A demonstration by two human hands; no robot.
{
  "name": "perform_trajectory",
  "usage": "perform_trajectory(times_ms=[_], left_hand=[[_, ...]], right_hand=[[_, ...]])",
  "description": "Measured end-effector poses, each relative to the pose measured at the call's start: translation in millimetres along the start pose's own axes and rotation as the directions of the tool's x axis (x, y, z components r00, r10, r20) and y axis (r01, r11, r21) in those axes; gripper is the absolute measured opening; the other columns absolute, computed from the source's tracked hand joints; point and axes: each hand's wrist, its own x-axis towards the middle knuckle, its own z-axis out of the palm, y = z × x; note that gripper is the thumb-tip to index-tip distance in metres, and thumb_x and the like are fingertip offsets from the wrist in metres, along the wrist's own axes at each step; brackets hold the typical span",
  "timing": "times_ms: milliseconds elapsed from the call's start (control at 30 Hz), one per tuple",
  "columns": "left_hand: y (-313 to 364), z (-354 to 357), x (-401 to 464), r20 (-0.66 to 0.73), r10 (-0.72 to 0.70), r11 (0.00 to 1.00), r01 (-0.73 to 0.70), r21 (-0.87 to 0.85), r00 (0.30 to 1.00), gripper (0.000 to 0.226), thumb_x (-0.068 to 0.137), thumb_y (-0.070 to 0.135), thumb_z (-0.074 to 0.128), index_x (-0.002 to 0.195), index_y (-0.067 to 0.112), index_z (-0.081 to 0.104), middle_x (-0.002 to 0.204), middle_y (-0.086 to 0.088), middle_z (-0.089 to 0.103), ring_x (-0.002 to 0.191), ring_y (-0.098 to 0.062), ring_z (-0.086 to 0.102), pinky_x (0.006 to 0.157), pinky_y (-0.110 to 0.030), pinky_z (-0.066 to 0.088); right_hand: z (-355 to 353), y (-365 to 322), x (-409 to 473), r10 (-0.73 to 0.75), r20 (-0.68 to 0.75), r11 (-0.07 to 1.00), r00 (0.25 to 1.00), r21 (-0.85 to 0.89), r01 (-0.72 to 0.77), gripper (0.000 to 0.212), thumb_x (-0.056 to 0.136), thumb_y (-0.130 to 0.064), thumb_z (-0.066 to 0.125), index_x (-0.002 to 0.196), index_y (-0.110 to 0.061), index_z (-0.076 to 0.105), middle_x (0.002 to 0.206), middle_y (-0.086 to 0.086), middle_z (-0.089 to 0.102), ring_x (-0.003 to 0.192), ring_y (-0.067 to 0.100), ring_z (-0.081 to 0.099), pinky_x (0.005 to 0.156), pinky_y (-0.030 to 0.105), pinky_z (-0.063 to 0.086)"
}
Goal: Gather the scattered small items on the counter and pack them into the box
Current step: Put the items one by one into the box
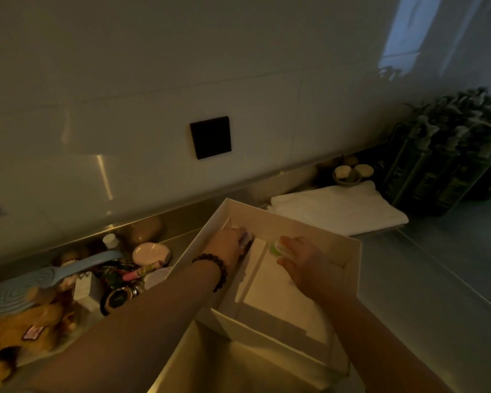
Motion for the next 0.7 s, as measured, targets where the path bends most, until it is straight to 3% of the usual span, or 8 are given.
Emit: perform_trajectory(times_ms=[100,200,300,400,500,600,700], left_hand=[[-0.4,5.2,-0.2,0.115,-0.008,0.991,-0.008,0.136,0.993,0.044,0.098,0.021,0.037,0.142,0.016,0.03,0.142,-0.01,0.04,0.125,-0.028,0.043,0.101,-0.036,0.033],[-4.0,10.3,-1.4,0.178,-0.023,0.966,-0.024,0.257,0.984,0.064,0.097,0.022,0.041,0.148,0.013,0.003,0.153,-0.007,0.017,0.136,-0.026,0.025,0.109,-0.035,0.023],[-4.6,11.5,-4.6,0.244,-0.056,0.943,-0.029,0.332,0.968,0.077,0.095,0.021,0.043,0.146,0.01,-0.014,0.157,-0.007,-0.004,0.142,-0.026,0.007,0.114,-0.036,0.011],[-1.8,7.7,-5.3,0.253,-0.058,0.929,-0.04,0.367,0.966,0.077,0.094,0.021,0.046,0.146,0.01,-0.01,0.156,-0.009,0.0,0.141,-0.027,0.008,0.114,-0.036,0.011],[7.9,-7.9,-9.9,0.208,0.032,0.887,-0.123,0.444,0.978,0.066,0.095,0.023,0.043,0.146,0.005,0.006,0.151,-0.017,0.013,0.138,-0.033,0.017,0.113,-0.04,0.016],[11.5,-35.1,-21.8,0.001,0.222,0.915,-0.209,0.344,0.975,0.056,0.092,0.027,0.045,0.141,0.009,0.024,0.144,-0.009,0.028,0.13,-0.023,0.031,0.109,-0.032,0.025],[5.2,-63.6,-39.7,-0.065,0.288,0.943,-0.27,0.194,0.956,0.069,0.09,0.026,0.052,0.147,0.013,0.015,0.154,-0.002,0.013,0.138,-0.019,0.019,0.105,-0.018,0.011]], right_hand=[[1.2,0.5,1.6,0.019,0.003,1.0,1.0,0.009,-0.019,0.052,0.092,-0.029,0.058,0.14,-0.014,0.044,0.131,0.009,0.05,0.116,0.024,0.05,0.103,0.035,0.038],[2.5,1.5,2.2,0.016,0.018,1.0,1.0,0.003,-0.016,0.052,0.092,-0.03,0.058,0.14,-0.015,0.044,0.133,0.009,0.049,0.118,0.024,0.049,0.105,0.036,0.037],[3.4,1.7,1.9,0.013,0.02,1.0,1.0,-0.009,-0.012,0.054,0.091,-0.03,0.059,0.14,-0.014,0.044,0.134,0.009,0.049,0.118,0.024,0.048,0.105,0.035,0.036],[2.8,-0.7,2.8,0.028,0.036,1.0,0.999,0.002,-0.028,0.055,0.091,-0.028,0.06,0.141,-0.014,0.043,0.134,0.008,0.049,0.119,0.024,0.048,0.106,0.035,0.036],[1.6,-5.1,6.6,0.03,0.049,1.0,0.998,-0.003,-0.03,0.055,0.091,-0.028,0.06,0.141,-0.017,0.041,0.136,0.005,0.048,0.122,0.022,0.046,0.107,0.033,0.035],[-0.4,-15.3,16.3,-0.002,0.073,1.0,0.997,-0.023,0.004,0.054,0.089,-0.026,0.062,0.139,-0.02,0.042,0.137,0.001,0.047,0.124,0.019,0.045,0.108,0.034,0.036],[-0.3,-26.5,31.1,-0.039,0.094,0.998,0.995,-0.046,0.044,0.051,0.084,-0.02,0.066,0.131,-0.023,0.047,0.132,-0.001,0.049,0.121,0.018,0.047,0.105,0.034,0.038]])
